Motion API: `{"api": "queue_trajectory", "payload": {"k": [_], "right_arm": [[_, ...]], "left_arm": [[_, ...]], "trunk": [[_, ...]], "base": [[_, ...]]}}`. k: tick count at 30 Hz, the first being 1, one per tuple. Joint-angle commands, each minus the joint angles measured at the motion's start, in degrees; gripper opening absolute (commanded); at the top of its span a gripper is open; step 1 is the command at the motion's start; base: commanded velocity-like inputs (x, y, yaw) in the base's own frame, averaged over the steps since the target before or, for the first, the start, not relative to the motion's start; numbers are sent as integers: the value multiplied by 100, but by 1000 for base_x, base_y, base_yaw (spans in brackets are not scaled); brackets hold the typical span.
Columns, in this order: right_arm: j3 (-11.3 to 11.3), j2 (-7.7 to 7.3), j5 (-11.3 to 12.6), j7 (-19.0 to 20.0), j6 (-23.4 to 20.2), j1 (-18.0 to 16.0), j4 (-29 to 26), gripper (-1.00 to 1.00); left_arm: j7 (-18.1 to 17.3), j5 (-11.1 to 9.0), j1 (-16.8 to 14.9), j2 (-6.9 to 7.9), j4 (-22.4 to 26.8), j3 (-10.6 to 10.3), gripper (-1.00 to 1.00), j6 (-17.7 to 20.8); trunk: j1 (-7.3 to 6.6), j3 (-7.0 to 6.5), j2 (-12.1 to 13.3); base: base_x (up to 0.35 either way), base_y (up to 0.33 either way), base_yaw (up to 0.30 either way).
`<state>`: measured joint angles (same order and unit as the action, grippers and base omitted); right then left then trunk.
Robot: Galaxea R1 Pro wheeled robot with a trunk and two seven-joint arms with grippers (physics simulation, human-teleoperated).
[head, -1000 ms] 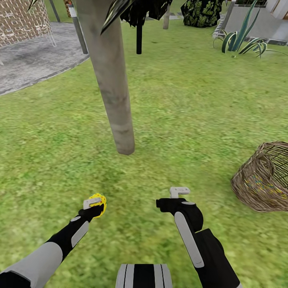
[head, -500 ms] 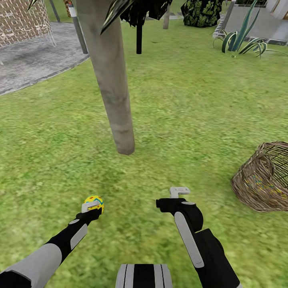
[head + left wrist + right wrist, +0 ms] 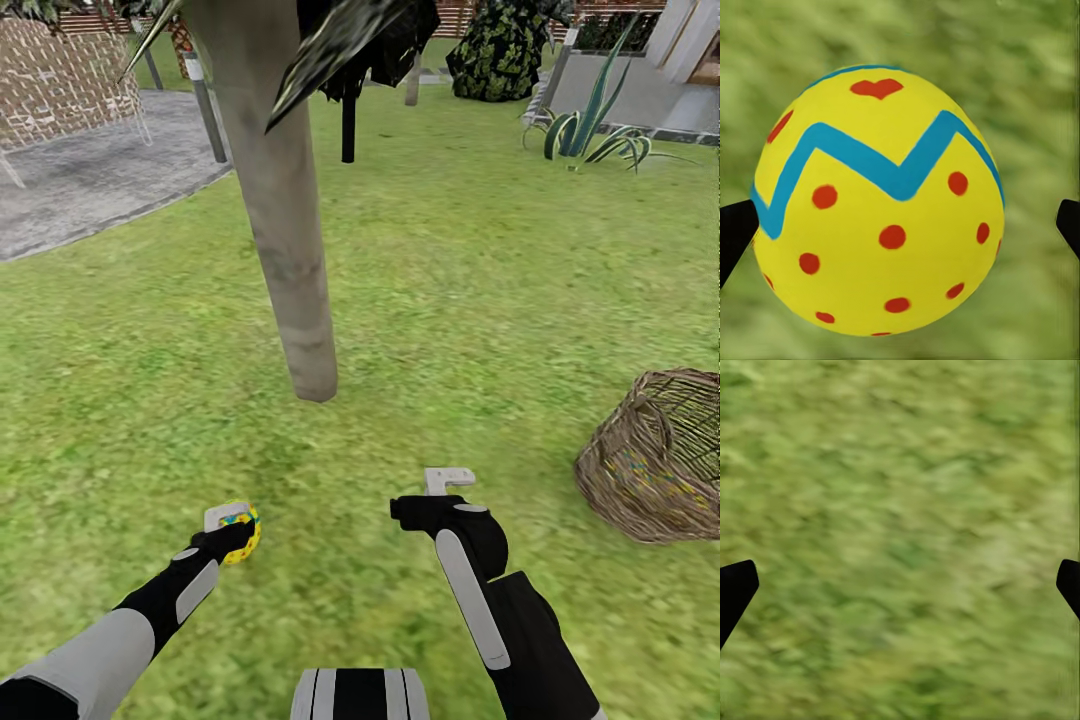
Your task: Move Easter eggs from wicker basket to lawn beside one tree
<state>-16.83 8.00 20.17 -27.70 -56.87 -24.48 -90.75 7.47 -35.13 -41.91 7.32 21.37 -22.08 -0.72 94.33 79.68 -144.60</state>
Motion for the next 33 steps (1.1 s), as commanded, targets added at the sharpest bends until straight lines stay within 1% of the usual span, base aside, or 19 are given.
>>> {"api": "queue_trajectory", "payload": {"k": [1, 9, 12, 15, 33], "right_arm": [[-4, 0, 57, -60, -15, -4, -4, 100], [-8, 0, 57, -60, -13, -4, -4, 100], [-136, 0, 52, -60, -15, -4, -4, 100], [-172, 0, 51, -60, -15, -4, -4, 100], [-189, 0, 54, -59, -11, -4, -5, 100]], "left_arm": [[39, -47, -2, 6, 8, -50, 100, -7], [43, -47, -2, 6, 1, -51, 100, -7], [44, -47, -2, 6, -1, -50, 100, -7], [44, -47, -2, 6, -1, -51, 100, -7], [38, -45, -2, 6, -10, -51, 100, -7]], "trunk": [[-3, -19, 0], [-24, -196, 11], [-32, -263, 15], [-39, -329, 19], [-86, -728, 43]], "base": [[0, 0, 0], [0, 0, 0], [0, 0, 0], [0, 0, 0], [0, 0, 0]]}}
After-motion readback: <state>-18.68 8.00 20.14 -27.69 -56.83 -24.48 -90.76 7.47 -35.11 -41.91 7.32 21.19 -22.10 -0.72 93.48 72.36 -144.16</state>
